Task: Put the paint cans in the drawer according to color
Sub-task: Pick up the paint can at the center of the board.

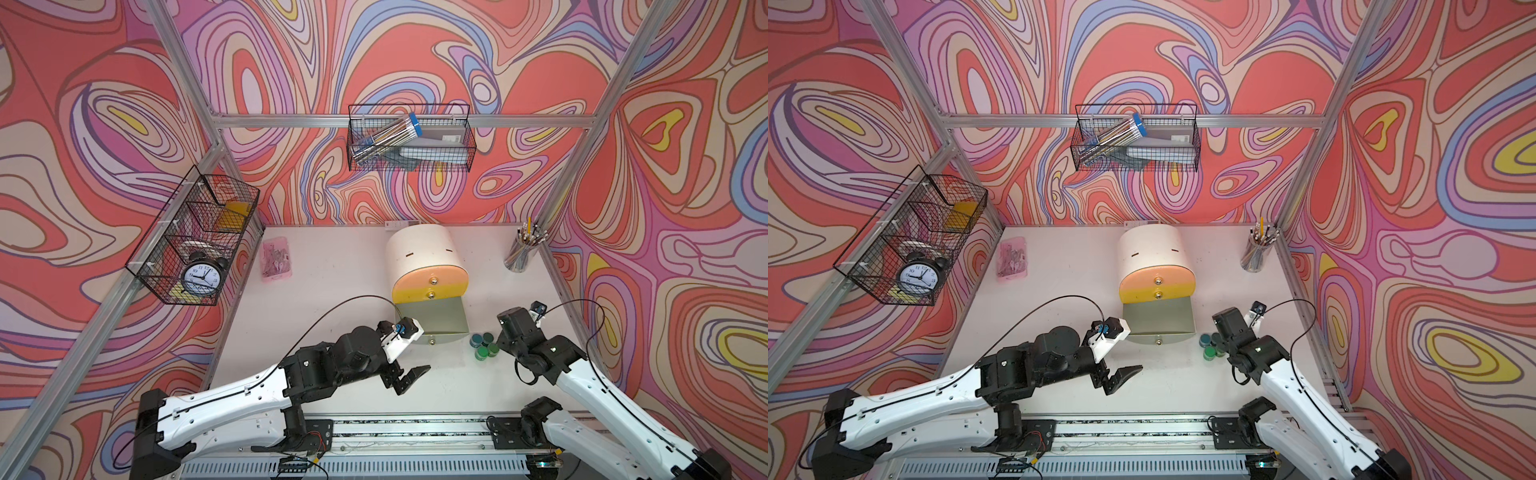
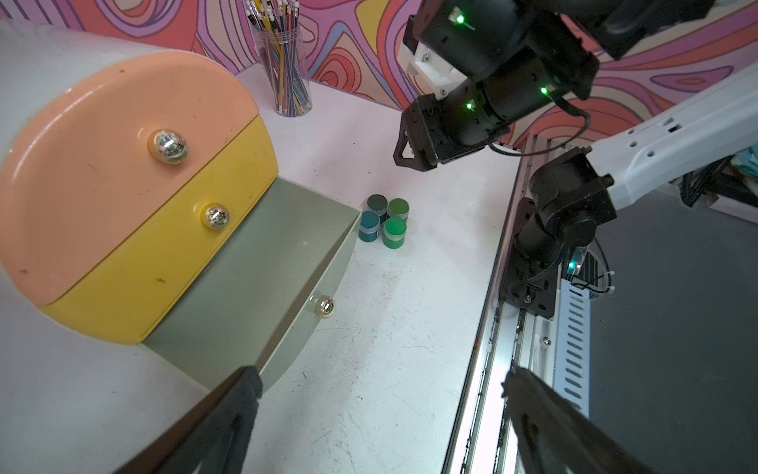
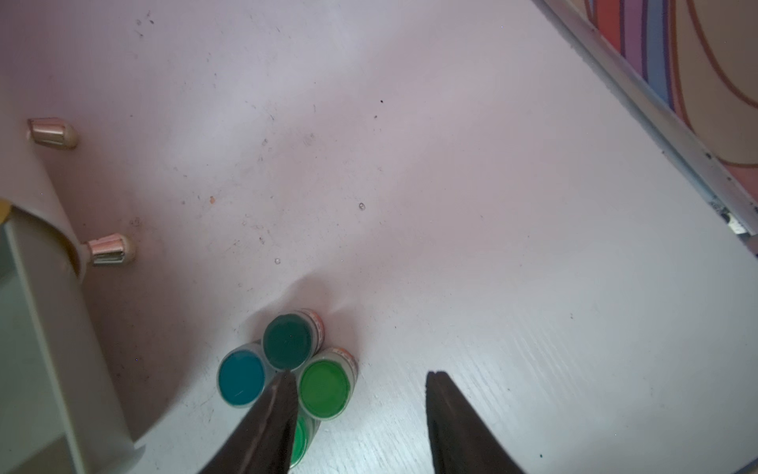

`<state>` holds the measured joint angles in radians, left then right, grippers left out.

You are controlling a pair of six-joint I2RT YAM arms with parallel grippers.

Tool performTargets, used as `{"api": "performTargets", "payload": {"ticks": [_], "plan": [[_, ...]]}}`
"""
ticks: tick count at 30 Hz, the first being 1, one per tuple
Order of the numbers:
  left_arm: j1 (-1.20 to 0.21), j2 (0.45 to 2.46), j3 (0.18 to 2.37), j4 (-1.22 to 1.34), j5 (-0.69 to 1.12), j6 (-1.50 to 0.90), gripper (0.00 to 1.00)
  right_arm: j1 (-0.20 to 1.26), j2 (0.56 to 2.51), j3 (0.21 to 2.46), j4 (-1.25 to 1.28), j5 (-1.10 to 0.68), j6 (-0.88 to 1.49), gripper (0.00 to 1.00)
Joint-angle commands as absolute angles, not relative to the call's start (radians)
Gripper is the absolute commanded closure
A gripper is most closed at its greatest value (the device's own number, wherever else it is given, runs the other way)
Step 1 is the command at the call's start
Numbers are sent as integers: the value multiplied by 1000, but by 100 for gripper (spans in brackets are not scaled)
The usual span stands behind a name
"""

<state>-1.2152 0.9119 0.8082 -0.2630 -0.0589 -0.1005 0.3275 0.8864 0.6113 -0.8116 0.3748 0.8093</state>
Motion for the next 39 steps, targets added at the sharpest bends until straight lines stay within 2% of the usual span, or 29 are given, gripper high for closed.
{"api": "performTargets", "payload": {"ticks": [1, 6, 10, 17, 24, 39], "plan": [[-1243, 886, 855, -376, -181, -18, 1, 230, 1005, 627, -707, 128, 674, 49], [-1243, 850, 850, -448, -141, 125, 1, 228, 1059, 629, -716, 104, 668, 49], [-1243, 791, 794, -411, -89, 232, 1, 229, 1101, 624, -735, 80, 683, 49], [-1243, 740, 723, -361, -156, 245, 1, 229, 1174, 632, -749, 54, 685, 52], [-1243, 719, 705, -344, -143, 232, 1, 229, 1206, 627, -748, 38, 686, 61], [-1243, 721, 700, -337, -128, 219, 1, 331, 1268, 641, -797, 94, 737, 60]]}}
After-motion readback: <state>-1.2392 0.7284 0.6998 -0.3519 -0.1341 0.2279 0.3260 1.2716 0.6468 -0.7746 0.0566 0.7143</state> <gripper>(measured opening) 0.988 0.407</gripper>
